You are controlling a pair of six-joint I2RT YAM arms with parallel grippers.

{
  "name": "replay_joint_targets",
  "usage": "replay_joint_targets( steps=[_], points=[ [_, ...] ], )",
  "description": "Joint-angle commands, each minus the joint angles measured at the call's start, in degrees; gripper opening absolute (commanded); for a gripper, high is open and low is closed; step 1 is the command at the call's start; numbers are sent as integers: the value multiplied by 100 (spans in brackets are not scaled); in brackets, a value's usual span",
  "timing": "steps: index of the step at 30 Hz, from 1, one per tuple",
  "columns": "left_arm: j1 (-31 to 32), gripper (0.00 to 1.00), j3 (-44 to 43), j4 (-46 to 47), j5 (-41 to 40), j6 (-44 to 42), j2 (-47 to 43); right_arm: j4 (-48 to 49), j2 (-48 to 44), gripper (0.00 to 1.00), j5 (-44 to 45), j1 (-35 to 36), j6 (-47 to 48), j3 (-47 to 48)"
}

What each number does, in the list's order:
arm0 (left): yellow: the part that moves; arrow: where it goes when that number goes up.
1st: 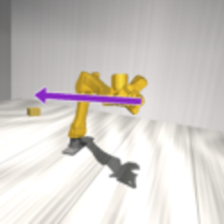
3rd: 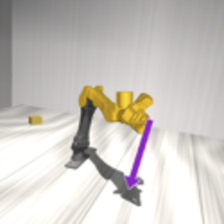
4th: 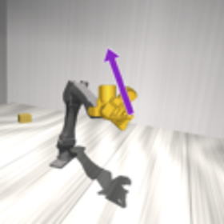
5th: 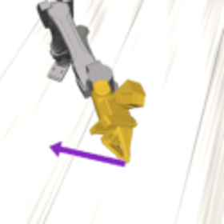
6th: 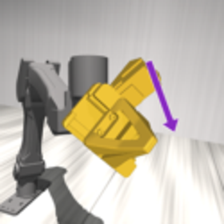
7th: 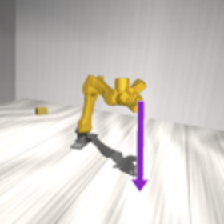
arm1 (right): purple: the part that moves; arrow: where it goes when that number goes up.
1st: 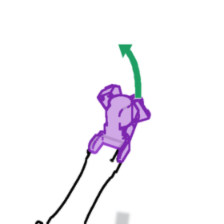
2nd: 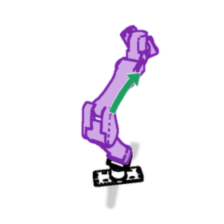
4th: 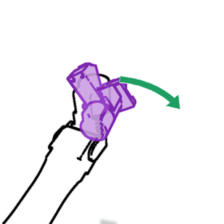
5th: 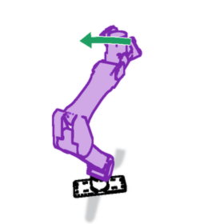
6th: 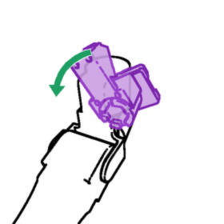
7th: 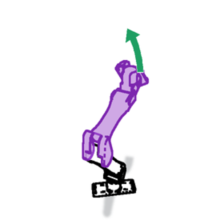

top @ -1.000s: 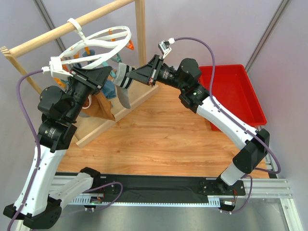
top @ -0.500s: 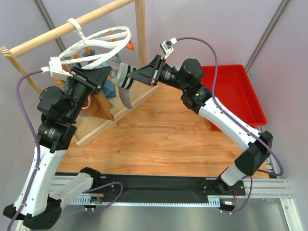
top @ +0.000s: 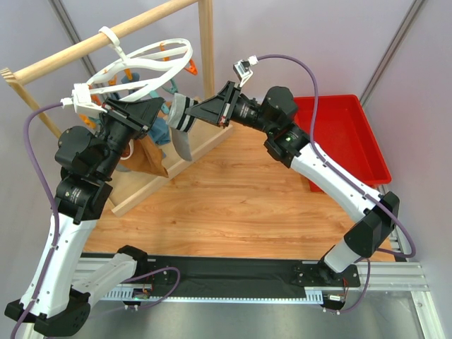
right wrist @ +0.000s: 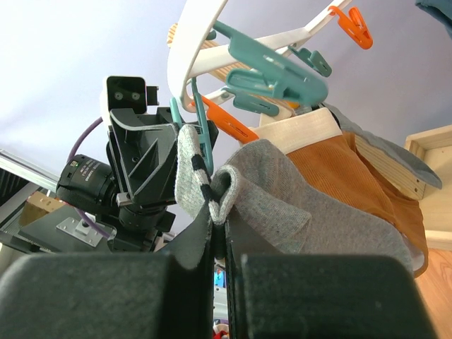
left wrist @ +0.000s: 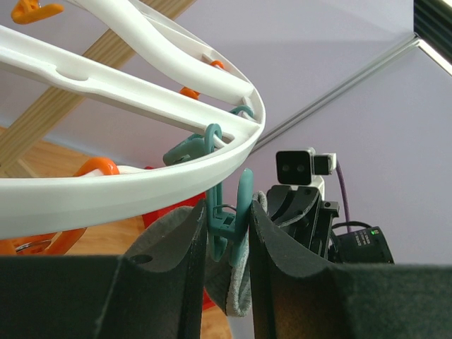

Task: Clip the socks to the hanger
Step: Clamp the sock onto the hanger.

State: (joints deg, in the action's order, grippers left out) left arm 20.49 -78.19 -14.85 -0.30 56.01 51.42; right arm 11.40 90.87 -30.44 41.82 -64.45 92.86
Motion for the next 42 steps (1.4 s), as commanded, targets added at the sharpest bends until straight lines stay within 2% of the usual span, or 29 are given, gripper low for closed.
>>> replay_joint_targets(
  steps=[1,12,42],
  points=[
    [-36,0,-100,246,-50,-64,-9,108,71,0,38,28,2,303],
    [-45,0,-73,255,-76,-46,-53,-14,282,0,29,89,37,575],
    [-36,0,-188,140,-164,-11,-106,-41,-69,0,126,89,213,189]
  ],
)
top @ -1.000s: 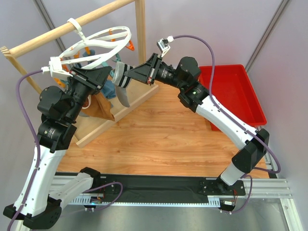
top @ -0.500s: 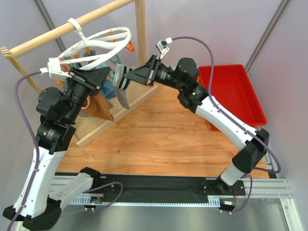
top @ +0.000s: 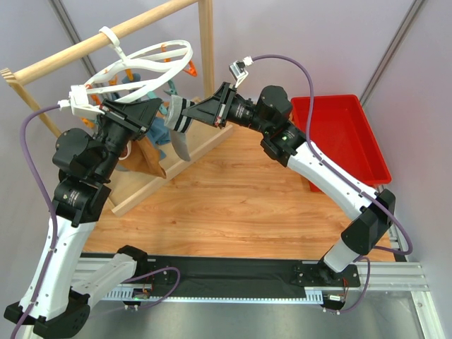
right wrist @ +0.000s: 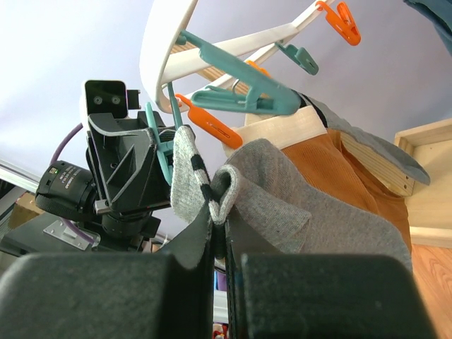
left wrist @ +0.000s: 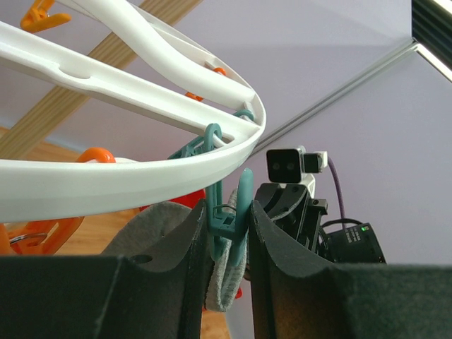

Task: Clip the socks to the hanger
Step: Clamp the sock onto the hanger.

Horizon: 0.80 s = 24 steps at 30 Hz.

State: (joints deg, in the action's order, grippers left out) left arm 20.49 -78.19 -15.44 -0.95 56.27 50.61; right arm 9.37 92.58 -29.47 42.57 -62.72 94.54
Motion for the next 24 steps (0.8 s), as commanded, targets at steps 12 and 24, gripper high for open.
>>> replay_joint_targets(
  steps=[12,24],
  points=[
    [-36,0,-144,234,-90,-64,-25,171,-311,0,47,24,41,-50],
    [-36,0,-126,287,25,-28,10,154,-64,0,12,59,-4,266]
  ],
)
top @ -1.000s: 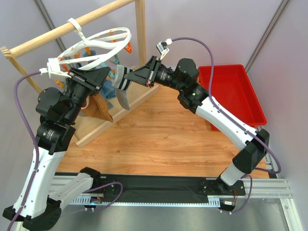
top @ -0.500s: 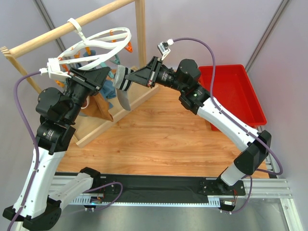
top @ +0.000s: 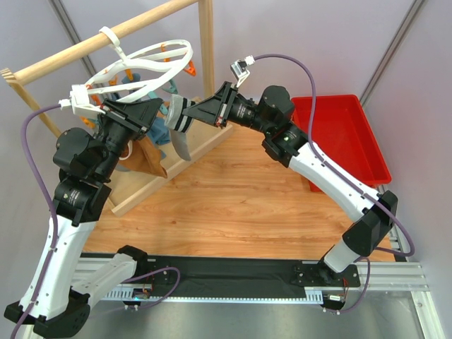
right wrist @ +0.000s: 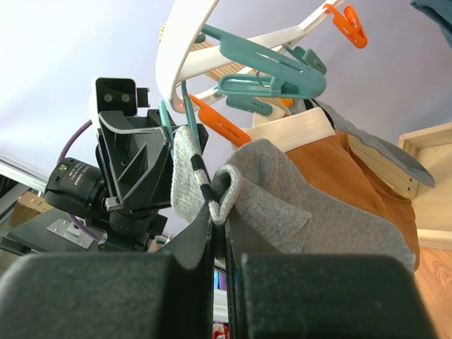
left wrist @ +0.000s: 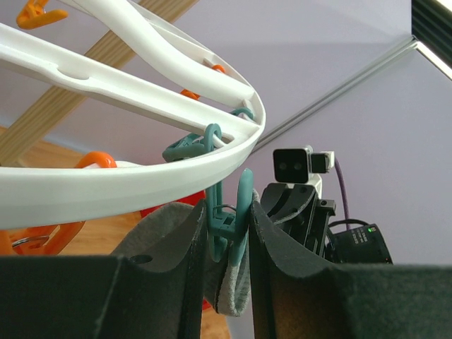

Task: Clip the socks to the hanger
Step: Clamp the sock onto the hanger.

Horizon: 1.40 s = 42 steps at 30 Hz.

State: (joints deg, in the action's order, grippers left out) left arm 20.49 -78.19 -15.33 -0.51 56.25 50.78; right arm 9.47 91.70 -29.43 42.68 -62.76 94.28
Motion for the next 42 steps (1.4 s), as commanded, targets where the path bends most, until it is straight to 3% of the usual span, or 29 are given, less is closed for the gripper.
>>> replay_joint_targets(
  steps=[1,25,28,29,31,36,37,38,41,42],
  points=[
    [-36,0,-126,285,-19,-18,-7,125,41,0,7,65,1,336],
    [-45,0,85,452,113,-26,-139,204,296,0,104,136,-34,671],
    [-45,18,102,496,131,-9,-148,222,383,0,78,136,-52,741],
    [-36,36,111,487,122,9,-174,230,392,0,78,136,-61,758],
    [-45,53,164,496,78,0,-218,239,480,2,69,136,-78,802],
    [-36,72,138,409,60,-87,-262,230,638,6,34,136,-96,952],
    [-36,85,120,391,60,-114,-279,222,665,8,25,136,-87,987],
    [-36,90,94,338,60,-140,-288,195,691,10,25,136,-96,1013],
    [-36,98,6,93,60,-220,-332,160,735,19,16,136,-78,970],
    [-36,99,-3,14,60,-237,-385,160,735,27,16,136,-61,935]
  ],
)
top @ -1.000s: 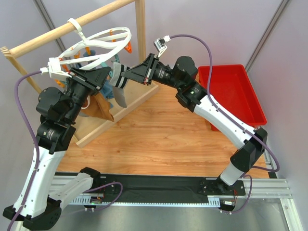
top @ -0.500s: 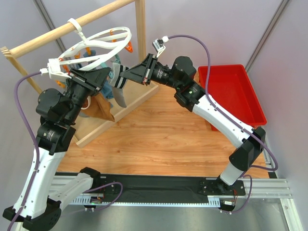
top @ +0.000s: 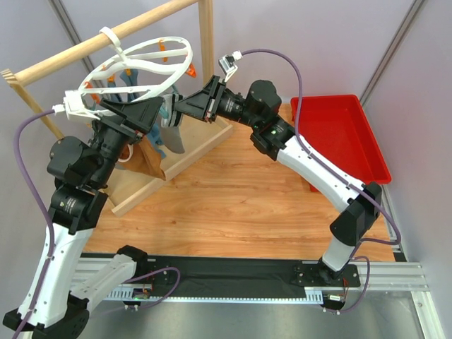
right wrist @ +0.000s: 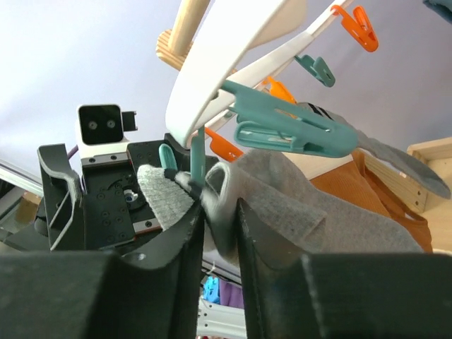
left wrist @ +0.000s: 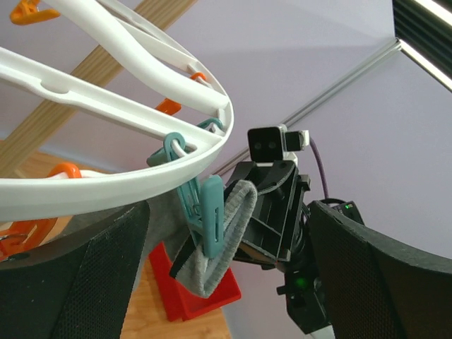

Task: Clip the socks to the hanger
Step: Clamp the sock onto the hanger, then reset both arms

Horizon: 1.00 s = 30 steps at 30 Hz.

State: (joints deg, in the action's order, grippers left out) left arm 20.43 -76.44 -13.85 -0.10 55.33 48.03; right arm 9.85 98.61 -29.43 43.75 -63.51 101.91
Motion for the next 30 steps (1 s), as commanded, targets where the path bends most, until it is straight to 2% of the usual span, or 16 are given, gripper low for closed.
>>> replay_joint_targets(
  steps=[1,3,9,13,14,17,24,28,30],
  points=[
    [-30,99,-187,-214,27,-154,-145,105,27,31,34,29,14,119],
    [-30,100,-160,-425,19,-145,-258,105,-34,42,43,29,75,-91],
    [-30,99,59,-1207,563,-163,-768,-631,-429,62,183,-41,777,-758],
    [-39,96,95,-1760,1063,-444,-1067,-1850,-930,67,647,-138,1690,-1215],
    [-30,96,42,-2049,1178,-610,-1137,-2046,-1166,67,762,-138,2127,-1304],
    [-30,95,-116,-2760,1389,-935,-1260,-2785,-1553,68,1219,-173,2579,-1576],
    [-30,89,261,-3167,1864,-1244,-1639,-3559,-2565,68,1878,-173,3405,-2552],
    [-39,90,944,-3353,1865,-1165,-1884,-3639,-3215,70,1985,-182,3529,-3404],
    [-30,91,1297,-3248,1926,-1060,-2174,-3657,-3513,75,2037,-174,3512,-3999]
  ],
)
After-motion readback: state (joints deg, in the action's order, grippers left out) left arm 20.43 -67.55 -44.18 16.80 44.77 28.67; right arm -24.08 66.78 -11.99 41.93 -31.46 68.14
